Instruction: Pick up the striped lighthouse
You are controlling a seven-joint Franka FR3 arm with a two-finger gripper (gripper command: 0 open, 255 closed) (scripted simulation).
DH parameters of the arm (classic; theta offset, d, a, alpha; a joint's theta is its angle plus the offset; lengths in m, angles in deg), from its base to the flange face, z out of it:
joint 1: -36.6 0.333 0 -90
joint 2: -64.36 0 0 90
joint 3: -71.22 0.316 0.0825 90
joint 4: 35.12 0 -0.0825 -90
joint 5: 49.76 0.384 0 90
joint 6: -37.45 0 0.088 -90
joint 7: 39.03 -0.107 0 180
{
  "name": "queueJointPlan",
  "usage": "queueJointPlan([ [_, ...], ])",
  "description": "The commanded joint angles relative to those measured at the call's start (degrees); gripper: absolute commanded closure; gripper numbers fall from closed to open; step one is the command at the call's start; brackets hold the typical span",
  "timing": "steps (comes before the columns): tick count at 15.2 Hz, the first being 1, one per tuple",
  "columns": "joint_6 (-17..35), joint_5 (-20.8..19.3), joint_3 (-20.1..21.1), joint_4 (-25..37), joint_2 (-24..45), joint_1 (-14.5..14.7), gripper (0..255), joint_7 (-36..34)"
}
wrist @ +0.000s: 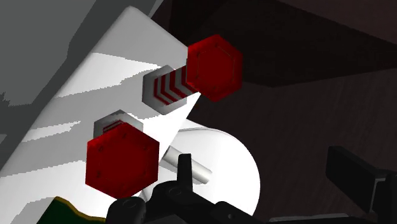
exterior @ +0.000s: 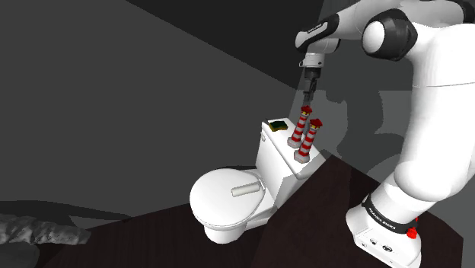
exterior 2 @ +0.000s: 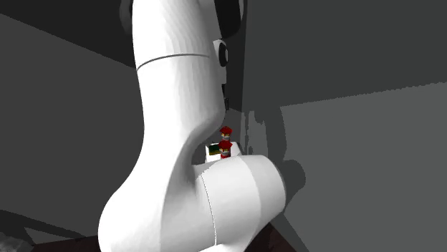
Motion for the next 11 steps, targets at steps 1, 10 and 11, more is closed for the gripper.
queueJointPlan([
  [1,-1.44,1.01,0.51,5.70,5.52,-2.18,0,1.85],
  [10,-6.91,3.12,3.04,27.28,24.30,-9.33,0,4.52],
  [11,-6.43,3.21,3.11,27.17,24.68,-9.35,0,4.54],
])
